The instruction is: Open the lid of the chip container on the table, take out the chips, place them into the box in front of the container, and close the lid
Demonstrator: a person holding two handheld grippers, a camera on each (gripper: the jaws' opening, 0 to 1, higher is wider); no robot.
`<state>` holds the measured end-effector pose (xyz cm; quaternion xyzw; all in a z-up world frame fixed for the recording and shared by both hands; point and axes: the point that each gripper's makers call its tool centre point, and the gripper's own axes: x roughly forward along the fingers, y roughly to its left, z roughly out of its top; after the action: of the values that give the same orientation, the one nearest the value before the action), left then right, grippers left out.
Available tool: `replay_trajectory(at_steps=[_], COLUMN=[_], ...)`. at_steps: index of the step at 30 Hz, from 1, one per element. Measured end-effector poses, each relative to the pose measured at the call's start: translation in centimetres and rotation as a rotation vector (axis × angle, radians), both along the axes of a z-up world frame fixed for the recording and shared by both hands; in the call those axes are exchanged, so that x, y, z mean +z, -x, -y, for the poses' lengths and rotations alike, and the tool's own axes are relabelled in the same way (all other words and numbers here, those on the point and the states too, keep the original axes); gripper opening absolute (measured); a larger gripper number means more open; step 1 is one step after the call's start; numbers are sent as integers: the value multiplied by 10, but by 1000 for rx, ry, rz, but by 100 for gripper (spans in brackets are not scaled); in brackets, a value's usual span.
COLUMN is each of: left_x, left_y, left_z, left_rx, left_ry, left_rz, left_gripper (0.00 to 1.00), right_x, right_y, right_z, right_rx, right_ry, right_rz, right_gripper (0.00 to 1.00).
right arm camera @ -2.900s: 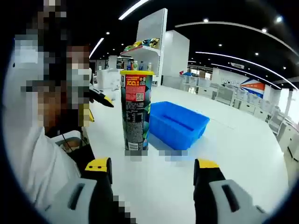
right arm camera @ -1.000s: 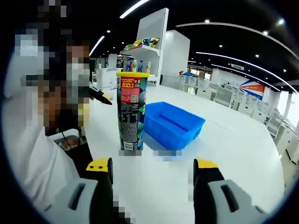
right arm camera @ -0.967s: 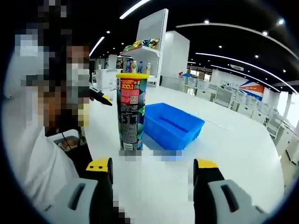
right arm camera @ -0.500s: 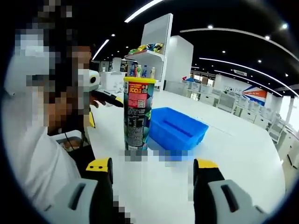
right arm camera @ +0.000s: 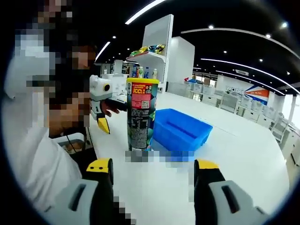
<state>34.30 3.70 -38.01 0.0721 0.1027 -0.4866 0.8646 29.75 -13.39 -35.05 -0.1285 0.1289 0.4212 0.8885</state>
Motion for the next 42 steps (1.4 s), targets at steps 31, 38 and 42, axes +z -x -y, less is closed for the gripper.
replay_trajectory(at_steps=[31, 38, 42], left_x=[16, 10, 6], left_y=[2, -2, -4], left_z=[68, 70, 68], left_rx=[-246, -241, -236], left_ry=[248, 248, 247], left_rz=[84, 51, 59], left_gripper=[77, 69, 57], right_x=[-4, -4, -8], right_y=[2, 3, 4], right_z=[-8, -8, -9], right_rx=[21, 18, 23], right_ry=[-23, -46, -36], right_rz=[-8, -29, -32], right_gripper=[67, 62, 61])
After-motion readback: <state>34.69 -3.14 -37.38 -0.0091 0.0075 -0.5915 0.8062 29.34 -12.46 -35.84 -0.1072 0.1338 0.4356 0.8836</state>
